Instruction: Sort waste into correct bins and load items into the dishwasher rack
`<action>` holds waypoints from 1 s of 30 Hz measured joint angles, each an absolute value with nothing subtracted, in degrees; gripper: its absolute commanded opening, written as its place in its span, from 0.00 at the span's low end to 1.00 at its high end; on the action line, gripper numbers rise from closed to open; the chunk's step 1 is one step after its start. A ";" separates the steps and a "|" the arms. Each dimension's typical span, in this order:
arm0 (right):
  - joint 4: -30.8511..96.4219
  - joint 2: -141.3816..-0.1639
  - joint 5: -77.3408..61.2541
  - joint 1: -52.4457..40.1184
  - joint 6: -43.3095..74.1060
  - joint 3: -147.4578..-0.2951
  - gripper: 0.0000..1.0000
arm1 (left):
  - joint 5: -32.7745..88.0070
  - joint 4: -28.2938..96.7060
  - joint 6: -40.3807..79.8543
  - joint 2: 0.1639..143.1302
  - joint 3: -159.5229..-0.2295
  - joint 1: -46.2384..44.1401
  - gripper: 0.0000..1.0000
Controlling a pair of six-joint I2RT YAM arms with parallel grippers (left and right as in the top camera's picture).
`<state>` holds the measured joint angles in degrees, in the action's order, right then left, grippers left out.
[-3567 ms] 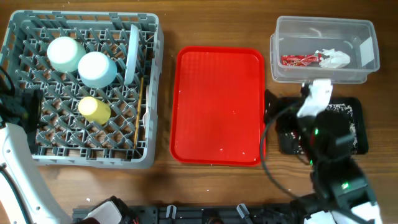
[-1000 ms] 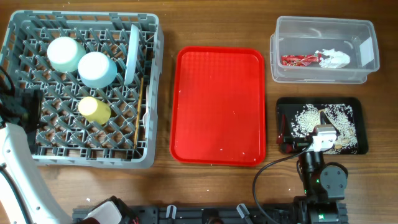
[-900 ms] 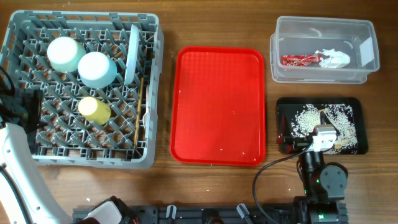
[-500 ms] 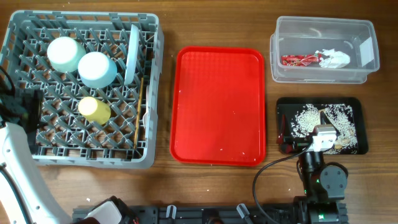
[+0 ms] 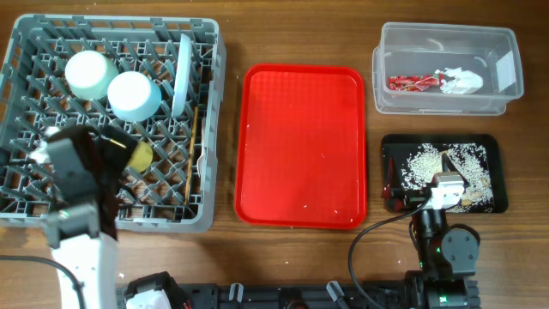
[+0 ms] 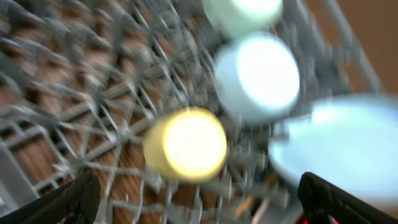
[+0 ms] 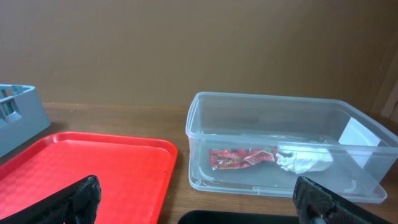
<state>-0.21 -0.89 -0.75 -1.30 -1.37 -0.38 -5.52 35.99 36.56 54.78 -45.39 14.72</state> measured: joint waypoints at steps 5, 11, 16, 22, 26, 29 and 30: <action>-0.21 -0.86 -0.75 -1.28 -1.37 -0.38 1.00 | -2.13 20.75 27.31 47.35 -31.22 9.41 1.00; -0.23 -0.86 -0.75 -1.28 -1.39 -0.38 1.00 | -1.30 12.53 21.98 36.69 -19.70 7.11 1.00; -0.21 -0.84 -0.75 -1.30 -1.37 -0.38 1.00 | -0.62 8.80 19.49 28.05 -13.30 5.93 1.00; -0.21 -0.84 -0.75 -1.30 -1.37 -0.38 1.00 | 2.11 4.12 12.12 16.88 -8.23 2.28 1.00; -0.21 -0.84 -0.75 -1.30 -1.37 -0.38 1.00 | 2.31 0.91 10.94 9.93 -4.19 2.02 1.00; -0.21 -0.84 -0.75 -1.28 -1.39 -0.38 1.00 | 2.33 1.02 10.72 6.02 -1.54 1.98 1.00; -0.21 -0.84 -0.75 -1.28 -1.37 -0.38 1.00 | 2.33 1.56 10.63 4.67 -0.91 1.98 1.00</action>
<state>-0.21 -0.84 -0.75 -1.28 -1.37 -0.38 2.33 1.56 10.63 4.67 -0.91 1.98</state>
